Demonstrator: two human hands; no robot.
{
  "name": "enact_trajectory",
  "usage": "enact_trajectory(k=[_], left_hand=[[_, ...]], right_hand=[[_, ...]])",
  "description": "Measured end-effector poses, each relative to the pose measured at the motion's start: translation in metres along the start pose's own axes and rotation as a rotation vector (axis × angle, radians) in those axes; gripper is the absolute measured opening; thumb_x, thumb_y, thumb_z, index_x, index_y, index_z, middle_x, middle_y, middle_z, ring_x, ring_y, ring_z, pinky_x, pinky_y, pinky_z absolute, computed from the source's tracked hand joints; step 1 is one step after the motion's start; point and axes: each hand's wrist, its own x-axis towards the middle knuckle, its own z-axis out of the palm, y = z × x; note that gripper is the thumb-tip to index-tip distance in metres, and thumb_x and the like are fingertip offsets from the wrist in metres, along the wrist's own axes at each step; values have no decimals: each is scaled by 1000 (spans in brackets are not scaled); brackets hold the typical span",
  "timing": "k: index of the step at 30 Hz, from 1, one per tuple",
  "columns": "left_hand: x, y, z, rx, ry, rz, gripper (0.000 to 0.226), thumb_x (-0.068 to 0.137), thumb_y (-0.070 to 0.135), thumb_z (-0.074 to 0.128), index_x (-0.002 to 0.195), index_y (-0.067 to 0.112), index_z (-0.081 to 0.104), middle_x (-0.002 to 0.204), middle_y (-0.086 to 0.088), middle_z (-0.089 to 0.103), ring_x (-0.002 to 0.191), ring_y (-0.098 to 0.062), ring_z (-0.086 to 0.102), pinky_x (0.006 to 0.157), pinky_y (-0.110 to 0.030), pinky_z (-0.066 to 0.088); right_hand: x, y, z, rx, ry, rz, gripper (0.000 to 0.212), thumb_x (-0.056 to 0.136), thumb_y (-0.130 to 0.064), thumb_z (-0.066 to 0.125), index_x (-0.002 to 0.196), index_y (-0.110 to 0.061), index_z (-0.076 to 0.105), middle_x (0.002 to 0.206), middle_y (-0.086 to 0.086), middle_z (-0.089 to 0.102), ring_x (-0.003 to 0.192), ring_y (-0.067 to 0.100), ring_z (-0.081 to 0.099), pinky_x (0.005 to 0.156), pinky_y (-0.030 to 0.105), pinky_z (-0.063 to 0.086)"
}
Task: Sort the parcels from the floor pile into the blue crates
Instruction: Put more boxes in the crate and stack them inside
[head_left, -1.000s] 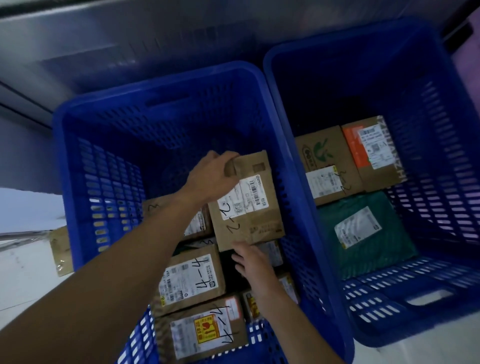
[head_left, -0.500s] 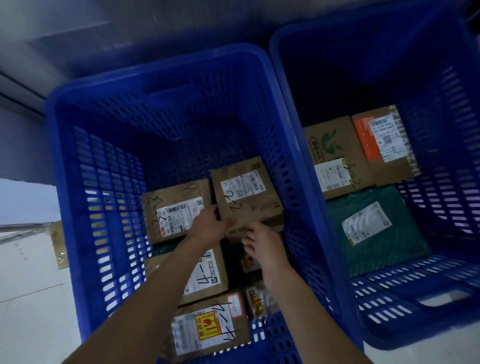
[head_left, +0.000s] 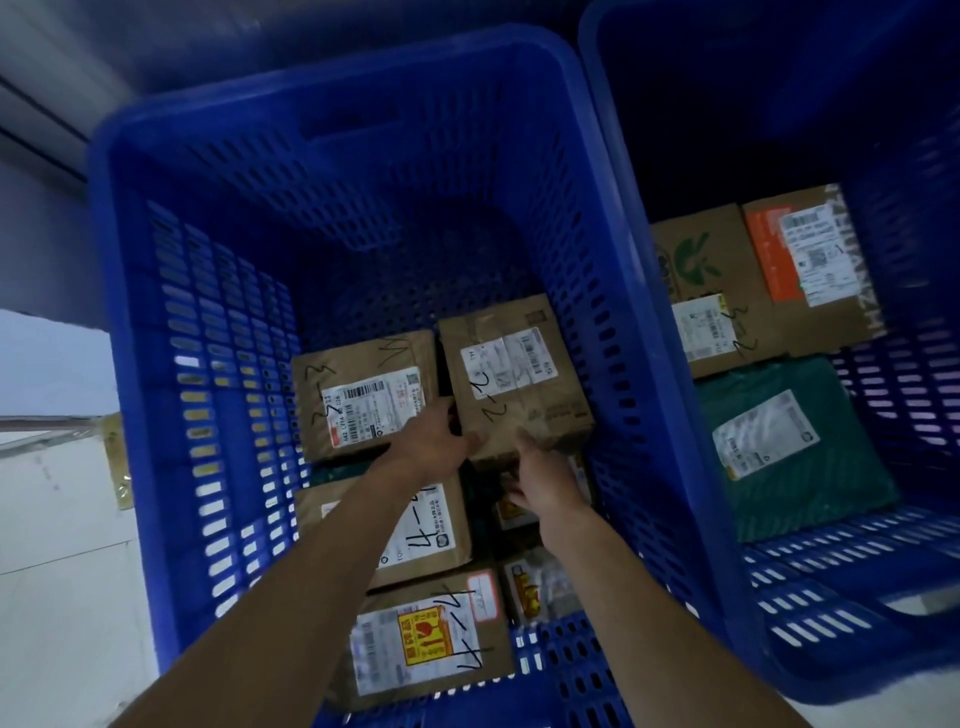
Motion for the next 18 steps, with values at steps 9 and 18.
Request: enact_trajectory(k=[9, 18], left_hand=[[21, -7, -6, -248, 3, 8, 60, 79, 44, 82, 132, 27, 60, 119, 9, 71, 105, -10, 69, 94, -33, 57], [34, 13, 0, -213, 55, -13, 44, 95, 39, 66, 132, 21, 53, 118, 6, 67, 99, -6, 65, 81, -22, 59]], right_hand=[[4, 11, 7, -56, 30, -62, 63, 103, -57, 40, 153, -19, 36, 146, 5, 49, 131, 25, 48, 105, 34, 35], [16, 34, 2, 78, 15, -69, 78, 84, -60, 65, 152, -27, 42, 140, -1, 55, 123, 20, 51, 97, 38, 40]])
